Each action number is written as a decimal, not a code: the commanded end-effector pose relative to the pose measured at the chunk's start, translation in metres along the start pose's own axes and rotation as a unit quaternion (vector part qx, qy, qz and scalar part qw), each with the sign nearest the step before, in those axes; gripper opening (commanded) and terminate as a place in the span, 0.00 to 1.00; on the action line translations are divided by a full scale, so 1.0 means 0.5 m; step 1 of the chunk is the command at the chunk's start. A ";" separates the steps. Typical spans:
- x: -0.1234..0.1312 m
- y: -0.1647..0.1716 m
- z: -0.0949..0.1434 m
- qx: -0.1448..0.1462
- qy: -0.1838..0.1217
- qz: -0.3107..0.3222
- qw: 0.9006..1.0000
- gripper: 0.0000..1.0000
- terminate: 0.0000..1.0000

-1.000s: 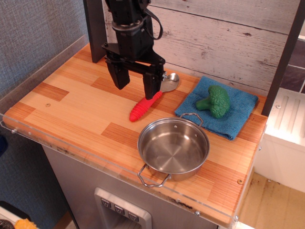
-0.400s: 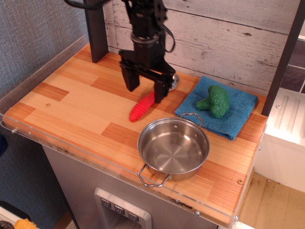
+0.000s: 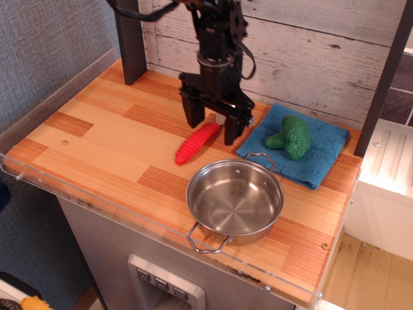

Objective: Move red spoon to lower left corner of table.

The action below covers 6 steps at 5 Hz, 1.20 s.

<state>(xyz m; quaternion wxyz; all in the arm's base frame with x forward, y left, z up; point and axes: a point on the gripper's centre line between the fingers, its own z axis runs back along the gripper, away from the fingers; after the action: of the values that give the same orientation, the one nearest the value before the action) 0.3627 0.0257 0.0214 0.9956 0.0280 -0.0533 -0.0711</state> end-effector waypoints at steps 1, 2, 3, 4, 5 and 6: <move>0.005 0.014 0.006 0.013 -0.004 -0.003 1.000 1.00 0.00; -0.008 0.026 -0.003 0.013 0.005 0.003 1.000 1.00 0.00; -0.016 0.030 -0.007 0.011 0.010 0.002 1.000 0.00 0.00; -0.019 0.026 0.007 0.004 0.007 -0.003 1.000 0.00 0.00; -0.025 0.020 0.066 -0.010 -0.026 -0.004 1.000 0.00 0.00; -0.067 0.028 0.133 -0.011 -0.055 -0.002 0.998 0.00 0.00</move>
<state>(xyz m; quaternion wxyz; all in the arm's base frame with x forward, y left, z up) 0.3193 0.0400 0.0705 0.9939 0.0082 -0.0829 -0.0721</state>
